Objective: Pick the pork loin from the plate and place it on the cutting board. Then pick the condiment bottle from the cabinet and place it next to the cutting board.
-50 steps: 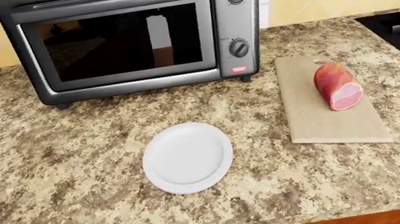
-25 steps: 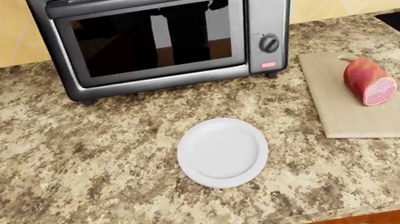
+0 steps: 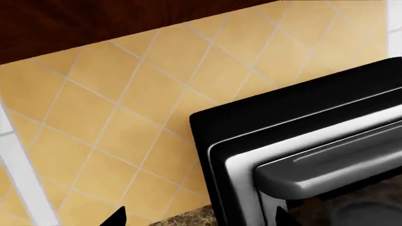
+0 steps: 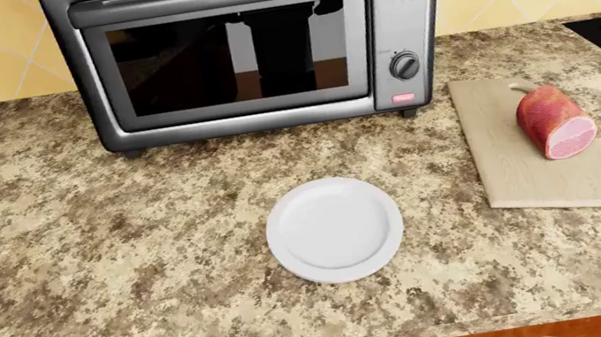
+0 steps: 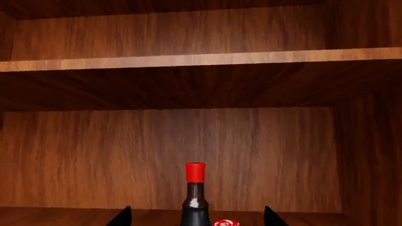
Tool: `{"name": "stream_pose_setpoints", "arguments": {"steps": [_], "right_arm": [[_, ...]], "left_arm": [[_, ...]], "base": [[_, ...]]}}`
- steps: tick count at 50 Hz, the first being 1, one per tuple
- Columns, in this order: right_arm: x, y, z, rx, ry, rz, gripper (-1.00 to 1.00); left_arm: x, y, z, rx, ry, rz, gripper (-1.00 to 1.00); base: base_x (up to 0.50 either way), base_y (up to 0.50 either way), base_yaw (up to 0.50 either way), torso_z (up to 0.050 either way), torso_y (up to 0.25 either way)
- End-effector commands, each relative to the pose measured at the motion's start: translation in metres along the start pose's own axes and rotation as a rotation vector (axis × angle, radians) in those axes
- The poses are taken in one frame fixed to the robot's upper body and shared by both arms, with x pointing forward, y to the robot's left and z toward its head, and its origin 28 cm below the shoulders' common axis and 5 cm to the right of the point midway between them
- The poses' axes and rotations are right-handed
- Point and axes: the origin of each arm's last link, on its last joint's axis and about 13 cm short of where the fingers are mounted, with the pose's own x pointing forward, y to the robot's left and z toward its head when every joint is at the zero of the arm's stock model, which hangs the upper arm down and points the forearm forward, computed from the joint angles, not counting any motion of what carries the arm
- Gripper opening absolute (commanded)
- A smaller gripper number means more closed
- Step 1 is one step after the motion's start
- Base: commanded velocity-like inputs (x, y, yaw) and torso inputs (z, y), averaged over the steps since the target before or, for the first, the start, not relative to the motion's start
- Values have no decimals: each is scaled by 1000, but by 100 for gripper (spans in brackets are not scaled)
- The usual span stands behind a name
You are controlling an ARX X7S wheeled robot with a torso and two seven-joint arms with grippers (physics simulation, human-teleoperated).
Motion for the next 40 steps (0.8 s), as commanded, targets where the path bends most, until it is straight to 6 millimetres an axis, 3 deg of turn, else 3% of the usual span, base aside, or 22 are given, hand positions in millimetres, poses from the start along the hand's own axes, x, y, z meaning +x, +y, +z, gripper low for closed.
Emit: {"name": "stream_pose_setpoints", "arguments": {"steps": [1, 15, 40], "right_arm": [[3, -2, -6, 83, 10, 19, 100], [3, -3, -8, 89, 19, 28, 100], [6, -1, -19, 30, 92, 34, 100]], "left_arm": [[7, 5, 3, 22, 36, 24, 100], [0, 16, -3, 2, 91, 91, 100], [4, 19, -10, -36, 97, 122, 100]], "base": [[0, 0, 0, 0, 0], [0, 0, 0, 0, 0], [112, 0, 0, 0, 0]]}}
